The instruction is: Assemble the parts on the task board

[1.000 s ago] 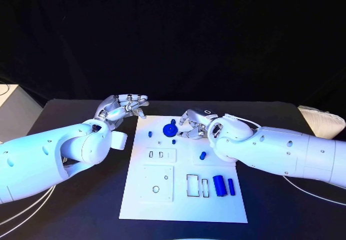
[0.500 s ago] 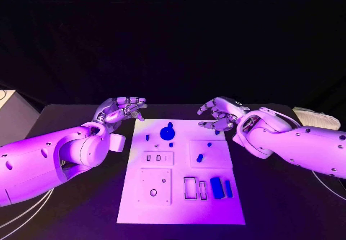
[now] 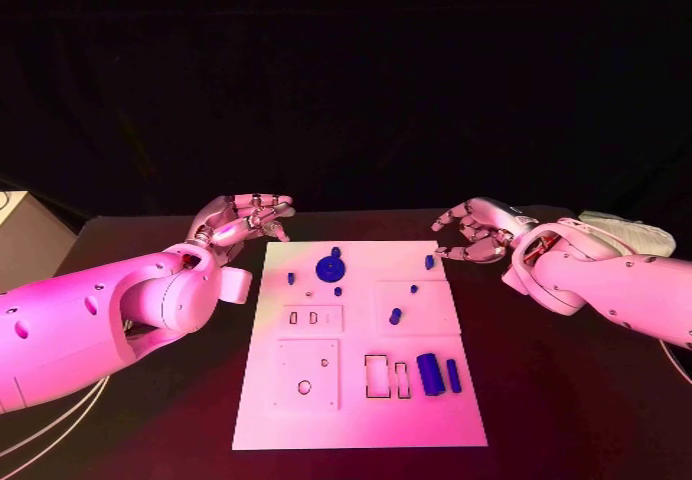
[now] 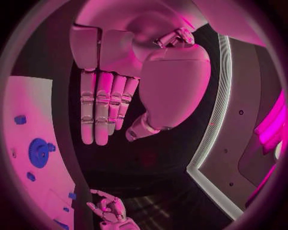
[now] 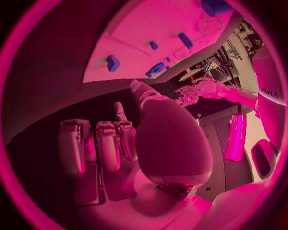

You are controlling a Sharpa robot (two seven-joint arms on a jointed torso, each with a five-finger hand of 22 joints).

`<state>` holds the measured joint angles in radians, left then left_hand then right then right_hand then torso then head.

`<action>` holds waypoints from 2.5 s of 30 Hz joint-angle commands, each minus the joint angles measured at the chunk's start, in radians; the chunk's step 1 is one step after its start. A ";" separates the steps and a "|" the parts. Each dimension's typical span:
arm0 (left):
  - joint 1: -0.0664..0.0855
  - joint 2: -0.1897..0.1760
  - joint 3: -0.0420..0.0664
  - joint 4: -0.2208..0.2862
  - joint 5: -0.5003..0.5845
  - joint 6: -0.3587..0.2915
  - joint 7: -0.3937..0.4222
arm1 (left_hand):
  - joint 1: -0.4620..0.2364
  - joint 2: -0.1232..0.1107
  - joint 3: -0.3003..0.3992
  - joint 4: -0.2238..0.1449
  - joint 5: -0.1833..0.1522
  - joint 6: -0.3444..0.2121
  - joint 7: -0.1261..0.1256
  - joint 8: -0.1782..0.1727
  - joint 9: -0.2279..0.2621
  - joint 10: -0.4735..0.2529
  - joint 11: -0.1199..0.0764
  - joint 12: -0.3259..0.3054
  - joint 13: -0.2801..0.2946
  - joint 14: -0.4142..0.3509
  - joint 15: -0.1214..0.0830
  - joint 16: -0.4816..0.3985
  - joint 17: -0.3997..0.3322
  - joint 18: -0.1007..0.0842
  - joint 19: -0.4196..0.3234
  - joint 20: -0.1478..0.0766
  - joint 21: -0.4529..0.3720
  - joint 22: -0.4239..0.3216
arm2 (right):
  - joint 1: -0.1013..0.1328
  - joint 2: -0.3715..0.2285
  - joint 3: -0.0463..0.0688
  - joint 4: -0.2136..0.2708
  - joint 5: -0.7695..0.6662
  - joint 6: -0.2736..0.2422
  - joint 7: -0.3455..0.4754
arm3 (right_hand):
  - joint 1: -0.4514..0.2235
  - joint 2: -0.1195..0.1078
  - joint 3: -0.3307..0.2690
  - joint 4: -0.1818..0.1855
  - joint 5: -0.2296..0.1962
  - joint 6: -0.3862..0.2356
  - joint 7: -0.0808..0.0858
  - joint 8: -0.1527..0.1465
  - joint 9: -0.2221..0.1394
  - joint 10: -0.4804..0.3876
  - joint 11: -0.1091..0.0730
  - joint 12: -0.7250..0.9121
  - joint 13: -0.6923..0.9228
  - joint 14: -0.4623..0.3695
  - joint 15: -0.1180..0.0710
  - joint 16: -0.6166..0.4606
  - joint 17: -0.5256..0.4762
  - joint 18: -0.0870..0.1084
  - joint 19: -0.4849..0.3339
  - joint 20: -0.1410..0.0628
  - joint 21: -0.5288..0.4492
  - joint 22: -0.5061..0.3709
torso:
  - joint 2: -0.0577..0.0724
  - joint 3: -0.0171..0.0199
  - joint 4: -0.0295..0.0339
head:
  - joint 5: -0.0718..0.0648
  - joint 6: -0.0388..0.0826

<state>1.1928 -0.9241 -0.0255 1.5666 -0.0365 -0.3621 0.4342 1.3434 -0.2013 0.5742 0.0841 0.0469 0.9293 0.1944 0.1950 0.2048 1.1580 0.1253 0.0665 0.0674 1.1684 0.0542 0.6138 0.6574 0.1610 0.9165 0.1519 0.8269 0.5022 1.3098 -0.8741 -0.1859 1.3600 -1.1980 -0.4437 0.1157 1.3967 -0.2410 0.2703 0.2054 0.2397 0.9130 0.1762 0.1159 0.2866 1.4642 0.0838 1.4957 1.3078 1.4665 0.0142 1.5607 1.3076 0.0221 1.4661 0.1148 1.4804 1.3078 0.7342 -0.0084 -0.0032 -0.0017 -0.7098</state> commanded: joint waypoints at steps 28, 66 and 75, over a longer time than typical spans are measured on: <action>0.001 0.001 0.001 -0.003 -0.001 0.025 0.007 | -0.004 0.002 0.004 -0.006 0.004 -0.001 0.006 -0.003 0.001 0.002 0.005 -0.002 0.001 -0.008 0.000 0.003 0.001 0.020 -0.008 -0.001 0.006 0.002 | -0.063 0.092 -0.004 -0.119 -0.078 0.039 -0.029 | 0.034 0.021 -0.013 -0.001 0.005 -0.004 0.001 -0.001 -0.002 0.029 0.009 0.001 0.194 0.101 0.004 0.006 0.251 0.002 0.057 0.005 0.000 0.190 | 0.003 0.0015 0.0003 | 0.004 -0.018; 0.001 -0.007 0.001 0.003 -0.004 0.021 0.002 | -0.005 0.002 0.006 -0.008 0.004 -0.001 0.006 -0.003 0.002 0.003 0.005 -0.002 0.001 -0.009 0.000 0.003 0.001 0.020 -0.011 -0.001 0.009 0.004 | -0.067 0.109 -0.004 -0.122 -0.091 0.052 -0.040 | 0.031 0.070 0.136 -0.022 -0.008 0.120 -0.047 0.093 0.014 0.064 -0.033 0.031 0.222 0.104 -0.035 0.010 0.263 -0.005 0.072 -0.028 0.026 0.213 | 0.001 0.0029 -0.0011 | 0.001 -0.031; 0.001 -0.010 0.001 0.004 -0.004 0.020 0.002 | -0.005 0.002 0.006 -0.008 0.004 -0.001 0.006 -0.003 0.002 0.003 0.005 -0.002 0.001 -0.009 0.000 0.003 0.001 0.020 -0.011 -0.001 0.009 0.004 | -0.068 0.110 -0.004 -0.113 -0.101 0.018 -0.054 | 0.016 0.078 0.164 -0.041 -0.011 0.144 -0.066 0.134 0.029 0.068 -0.050 0.035 0.225 0.104 -0.051 0.010 0.263 -0.007 0.076 -0.043 0.033 0.220 | 0.001 0.0020 0.0012 | -0.002 -0.032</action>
<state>1.1925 -0.9345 -0.0257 1.5676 -0.0379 -0.3551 0.4317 1.3434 -0.2013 0.5796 0.0788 0.0469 0.9293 0.1944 0.1950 0.2055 1.1580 0.1252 0.0665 0.0674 1.1684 0.0542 0.6138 0.6576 0.1610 0.9130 0.1483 0.8324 0.5055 1.2438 -0.7655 -0.1889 1.2432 -1.2799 -0.4125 0.0725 1.4171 -0.1748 0.4278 0.1642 0.2258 1.0386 0.1226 0.2366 0.2986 1.4652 0.0411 1.5238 1.3081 1.4671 -0.0295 1.5646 1.3081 0.0222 1.4666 0.0782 1.5074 1.3081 0.7354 -0.0058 -0.0032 -0.0036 -0.7436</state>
